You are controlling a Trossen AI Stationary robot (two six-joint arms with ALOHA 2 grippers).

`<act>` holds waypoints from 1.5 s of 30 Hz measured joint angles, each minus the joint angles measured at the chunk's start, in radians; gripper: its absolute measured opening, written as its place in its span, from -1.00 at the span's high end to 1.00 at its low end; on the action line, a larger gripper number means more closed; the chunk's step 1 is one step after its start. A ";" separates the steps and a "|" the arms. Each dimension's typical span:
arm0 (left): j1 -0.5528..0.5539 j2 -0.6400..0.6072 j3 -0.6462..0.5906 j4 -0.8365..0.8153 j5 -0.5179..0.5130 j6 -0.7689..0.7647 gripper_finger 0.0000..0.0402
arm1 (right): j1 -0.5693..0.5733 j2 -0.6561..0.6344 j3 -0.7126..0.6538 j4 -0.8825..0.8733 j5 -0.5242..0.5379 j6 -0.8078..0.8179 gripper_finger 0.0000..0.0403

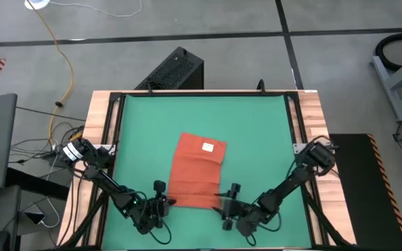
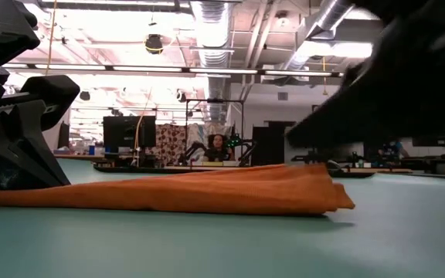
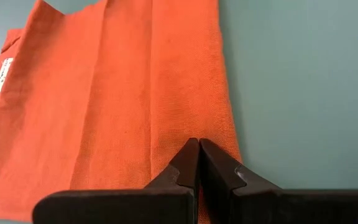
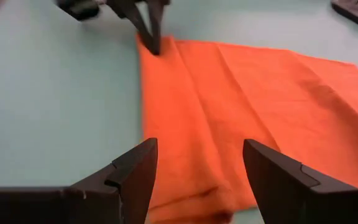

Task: Roll towel
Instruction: Roll the orange towel

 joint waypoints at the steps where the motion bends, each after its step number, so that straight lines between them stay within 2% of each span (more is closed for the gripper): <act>1: 0.000 0.000 0.000 -0.001 0.001 0.000 1.00 | 0.012 -0.018 0.000 -0.017 0.000 0.018 -0.29; 5: 0.000 0.000 0.000 -0.002 0.000 0.000 1.00 | 0.043 -0.043 0.000 0.052 0.006 -0.032 -0.29; 8: 0.003 0.000 0.000 -0.002 -0.001 0.013 1.00 | 0.026 0.005 0.001 0.151 -0.014 -0.121 -0.29; 12: 0.003 0.000 0.000 0.000 -0.001 0.000 1.00 | -0.021 0.062 0.000 0.195 -0.051 -0.139 -0.29; 23: 0.005 0.000 0.000 -0.005 0.010 -0.011 1.00 | -0.053 0.081 0.000 0.094 -0.125 -0.042 -0.29; 31: 0.011 0.000 0.000 -0.006 0.016 -0.011 1.00 | -0.039 0.060 0.010 0.104 -0.044 -0.092 -0.29; 39: 0.011 0.000 0.000 -0.006 0.018 -0.011 1.00 | -0.024 0.061 0.078 0.090 -0.093 -0.161 -0.29; 45: 0.011 0.000 0.000 -0.006 0.020 -0.022 1.00 | -0.049 0.062 0.052 -0.009 -0.099 -0.078 -0.29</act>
